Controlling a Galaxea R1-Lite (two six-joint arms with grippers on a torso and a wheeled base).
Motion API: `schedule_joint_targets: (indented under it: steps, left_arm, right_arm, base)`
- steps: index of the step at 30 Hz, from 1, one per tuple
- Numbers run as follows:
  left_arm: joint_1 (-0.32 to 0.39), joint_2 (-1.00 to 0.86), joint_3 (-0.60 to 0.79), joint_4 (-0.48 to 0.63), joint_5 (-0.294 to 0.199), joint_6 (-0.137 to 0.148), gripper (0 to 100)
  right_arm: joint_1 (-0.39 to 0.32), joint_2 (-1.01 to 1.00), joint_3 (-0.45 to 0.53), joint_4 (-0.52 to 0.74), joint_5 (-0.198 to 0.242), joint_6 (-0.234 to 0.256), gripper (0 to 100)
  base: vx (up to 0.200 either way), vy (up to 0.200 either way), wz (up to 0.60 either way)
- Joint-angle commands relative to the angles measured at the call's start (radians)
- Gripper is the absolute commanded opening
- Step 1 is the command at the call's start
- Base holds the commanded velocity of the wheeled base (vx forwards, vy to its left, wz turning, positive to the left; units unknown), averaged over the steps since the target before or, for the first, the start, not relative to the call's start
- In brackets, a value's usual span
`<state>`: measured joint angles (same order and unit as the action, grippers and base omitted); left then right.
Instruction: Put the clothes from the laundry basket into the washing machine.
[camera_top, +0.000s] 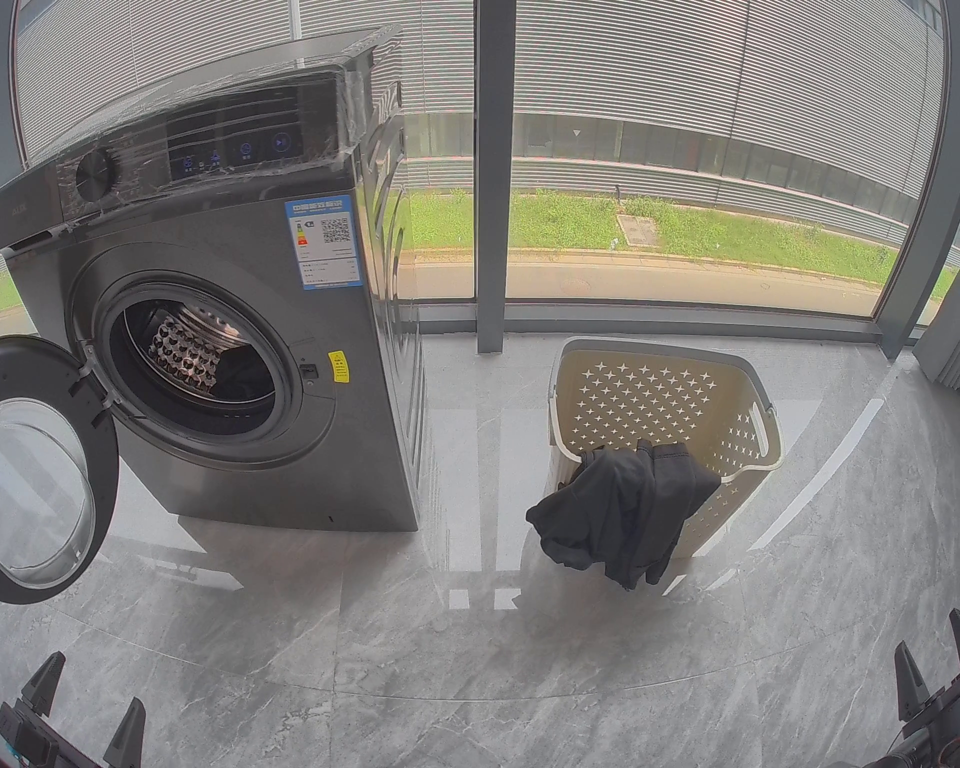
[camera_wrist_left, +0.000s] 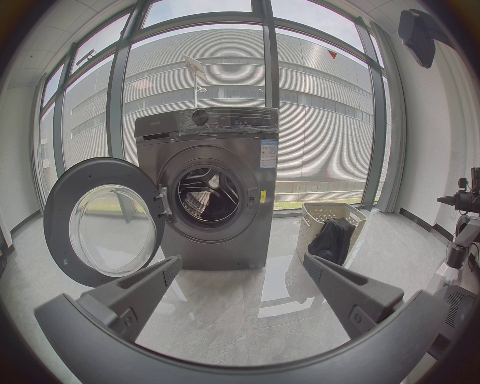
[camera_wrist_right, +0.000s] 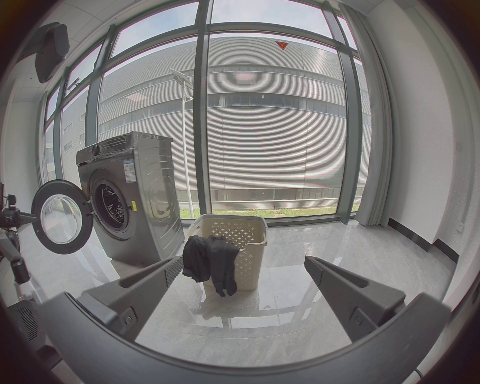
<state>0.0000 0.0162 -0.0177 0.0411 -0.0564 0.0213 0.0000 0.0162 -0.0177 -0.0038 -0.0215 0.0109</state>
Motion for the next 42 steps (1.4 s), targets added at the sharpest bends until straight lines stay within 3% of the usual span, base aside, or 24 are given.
schedule_joint_targets:
  steps: [1,20,29,38,42]
  left_arm:
    - [0.000,-0.015,0.016,0.000,0.000,0.000,100]
    - [0.000,-0.015,0.016,0.000,0.000,-0.001,100]
    - [0.000,-0.015,0.016,0.000,0.000,-0.001,100]
    - [0.000,-0.015,0.016,0.000,0.000,-0.001,100]
    - [0.000,-0.015,0.016,0.000,0.000,-0.003,100]
  right_arm:
    - [0.000,-0.016,0.018,-0.001,0.000,0.000,100]
    - [0.000,-0.016,0.018,-0.001,0.000,0.000,100]
    - [0.000,-0.016,0.018,-0.001,0.000,0.000,100]
    - [0.000,-0.016,0.018,-0.001,0.000,0.000,100]
    - [0.000,-0.016,0.018,-0.001,0.000,0.000,100]
  base:
    - [0.000,0.000,0.00]
    - [0.200,0.000,0.00]
    - [0.000,0.000,0.00]
    - [0.000,-0.200,0.00]
    - [0.000,0.000,0.00]
